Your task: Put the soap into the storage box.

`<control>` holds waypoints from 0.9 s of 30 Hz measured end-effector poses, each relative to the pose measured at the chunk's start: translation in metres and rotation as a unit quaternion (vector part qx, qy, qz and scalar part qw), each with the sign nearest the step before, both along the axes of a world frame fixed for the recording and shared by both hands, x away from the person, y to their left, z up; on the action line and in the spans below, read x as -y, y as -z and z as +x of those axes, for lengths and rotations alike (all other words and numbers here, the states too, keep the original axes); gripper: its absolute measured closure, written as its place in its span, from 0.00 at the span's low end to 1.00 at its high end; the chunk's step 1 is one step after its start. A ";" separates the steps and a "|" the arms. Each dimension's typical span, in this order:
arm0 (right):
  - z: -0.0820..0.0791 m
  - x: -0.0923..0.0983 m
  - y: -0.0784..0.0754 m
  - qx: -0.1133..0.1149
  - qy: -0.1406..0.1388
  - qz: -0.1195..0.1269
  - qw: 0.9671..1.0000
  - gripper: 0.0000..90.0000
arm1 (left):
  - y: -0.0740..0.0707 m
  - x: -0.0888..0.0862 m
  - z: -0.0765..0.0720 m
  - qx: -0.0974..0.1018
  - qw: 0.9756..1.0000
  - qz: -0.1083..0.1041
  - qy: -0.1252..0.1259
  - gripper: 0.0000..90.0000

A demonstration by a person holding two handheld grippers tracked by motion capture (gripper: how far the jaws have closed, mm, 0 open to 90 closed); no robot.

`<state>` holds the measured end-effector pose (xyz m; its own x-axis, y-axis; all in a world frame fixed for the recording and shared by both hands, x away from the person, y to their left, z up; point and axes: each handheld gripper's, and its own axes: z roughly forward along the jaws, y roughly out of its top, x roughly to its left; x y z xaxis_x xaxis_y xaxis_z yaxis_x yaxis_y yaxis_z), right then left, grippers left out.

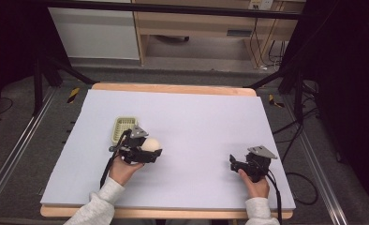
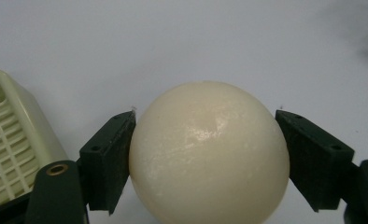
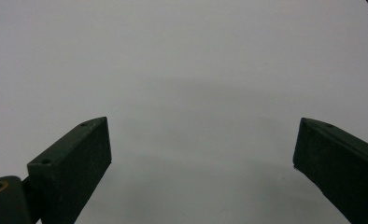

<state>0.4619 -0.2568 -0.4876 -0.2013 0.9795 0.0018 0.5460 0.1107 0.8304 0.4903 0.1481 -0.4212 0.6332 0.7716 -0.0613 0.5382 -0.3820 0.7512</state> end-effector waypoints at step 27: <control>0.000 0.000 0.000 0.000 0.000 0.000 1.000 0.05 | -0.010 -0.037 0.009 0.011 0.999 -0.005 -0.043 0.25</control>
